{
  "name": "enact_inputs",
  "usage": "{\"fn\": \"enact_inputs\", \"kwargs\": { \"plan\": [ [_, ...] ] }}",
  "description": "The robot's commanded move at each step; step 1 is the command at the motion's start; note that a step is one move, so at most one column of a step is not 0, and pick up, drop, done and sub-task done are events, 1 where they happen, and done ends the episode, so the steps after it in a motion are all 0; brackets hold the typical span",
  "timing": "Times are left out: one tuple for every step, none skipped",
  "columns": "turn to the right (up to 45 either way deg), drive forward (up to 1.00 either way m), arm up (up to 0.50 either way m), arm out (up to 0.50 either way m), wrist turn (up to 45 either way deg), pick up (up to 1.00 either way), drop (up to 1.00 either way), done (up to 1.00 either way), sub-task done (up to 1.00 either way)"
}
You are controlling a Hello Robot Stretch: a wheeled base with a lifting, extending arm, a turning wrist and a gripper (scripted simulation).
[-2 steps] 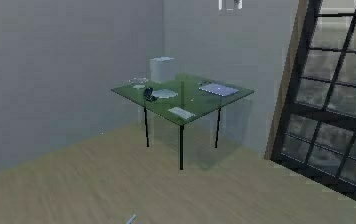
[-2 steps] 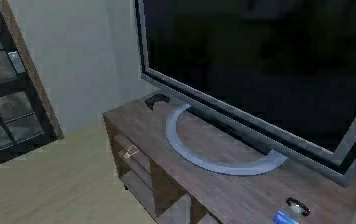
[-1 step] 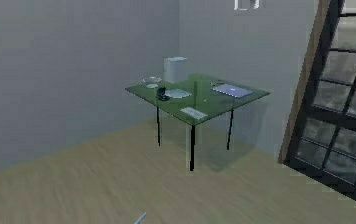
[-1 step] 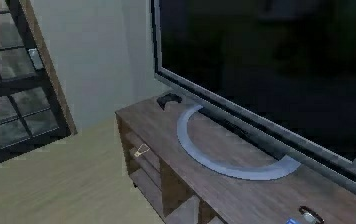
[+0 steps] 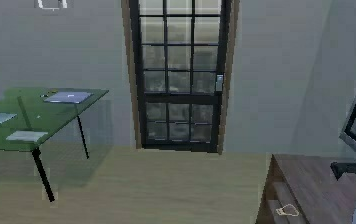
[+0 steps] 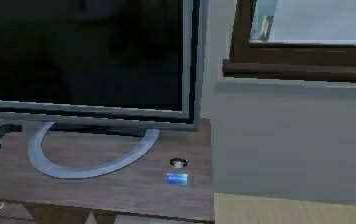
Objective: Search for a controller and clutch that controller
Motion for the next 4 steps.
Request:
{"fn": "enact_inputs", "kwargs": {
  "plan": [
    [12.0,0.00,0.00,0.00,0.0,0.00,0.00,0.00,0.00],
    [0.0,0.70,0.00,0.00,0.0,0.00,0.00,0.00,0.00],
    [-21.0,0.00,0.00,0.00,0.0,0.00,0.00,0.00,0.00],
    [0.0,0.00,0.50,0.00,0.0,0.00,0.00,0.00,0.00]
  ]
}}
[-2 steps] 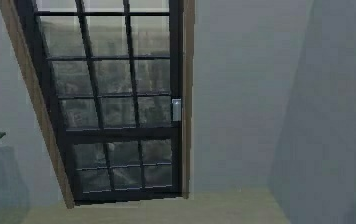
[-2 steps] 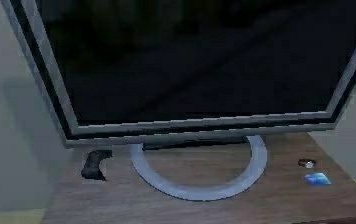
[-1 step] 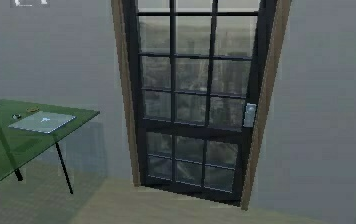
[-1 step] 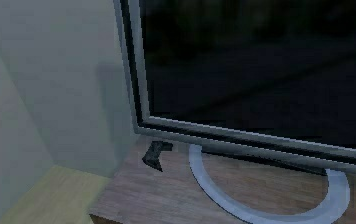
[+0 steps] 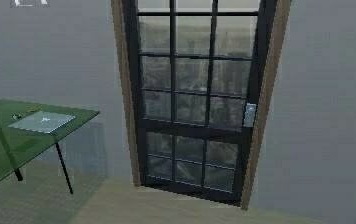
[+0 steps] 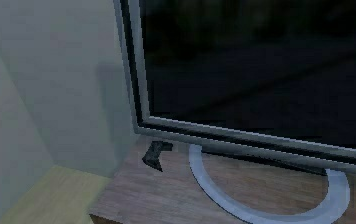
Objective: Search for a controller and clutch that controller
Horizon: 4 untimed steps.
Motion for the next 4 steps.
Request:
{"fn": "enact_inputs", "kwargs": {
  "plan": [
    [0.0,0.00,0.34,0.00,0.0,0.00,0.00,0.00,0.00],
    [0.0,0.00,0.00,0.28,0.0,0.00,0.00,0.00,0.00],
    [0.0,0.00,0.00,0.00,45.0,0.00,0.00,0.00,0.00],
    [0.0,0.00,0.00,0.00,45.0,0.00,0.00,0.00,0.00]
  ]
}}
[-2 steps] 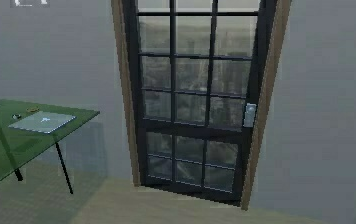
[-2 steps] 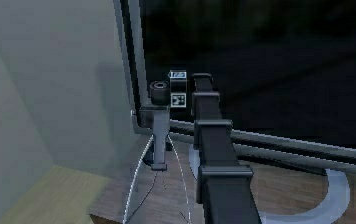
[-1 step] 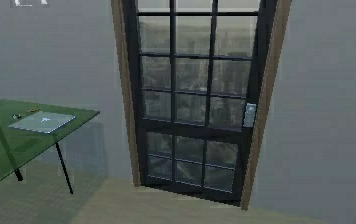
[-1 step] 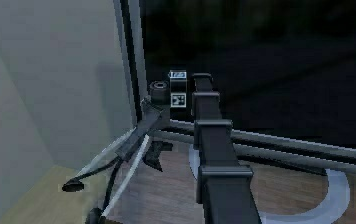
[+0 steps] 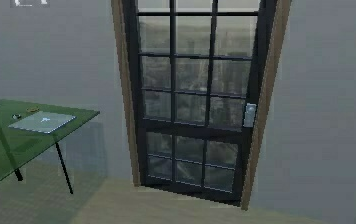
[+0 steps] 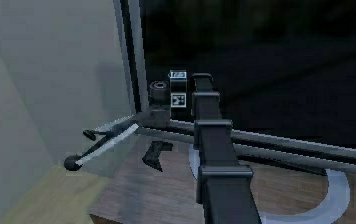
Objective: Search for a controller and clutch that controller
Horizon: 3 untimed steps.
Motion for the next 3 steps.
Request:
{"fn": "enact_inputs", "kwargs": {
  "plan": [
    [0.0,0.00,0.00,0.00,45.0,0.00,0.00,0.00,0.00],
    [0.0,0.00,0.00,0.00,36.0,0.00,0.00,0.00,0.00],
    [0.0,0.00,-0.30,0.00,0.0,0.00,0.00,0.00,0.00]
  ]
}}
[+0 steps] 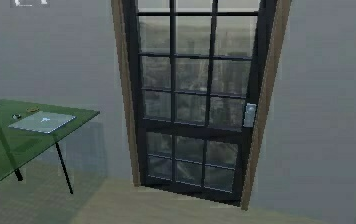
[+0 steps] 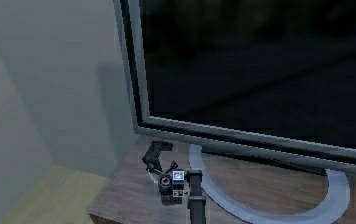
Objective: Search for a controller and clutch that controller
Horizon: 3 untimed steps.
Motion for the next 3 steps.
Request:
{"fn": "enact_inputs", "kwargs": {
  "plan": [
    [0.0,0.00,0.00,0.00,0.0,1.00,0.00,0.00,0.00],
    [0.0,0.00,0.10,0.00,0.0,0.00,0.00,0.00,0.00],
    [0.0,0.00,0.00,0.00,0.0,0.00,0.00,1.00,0.00]
  ]
}}
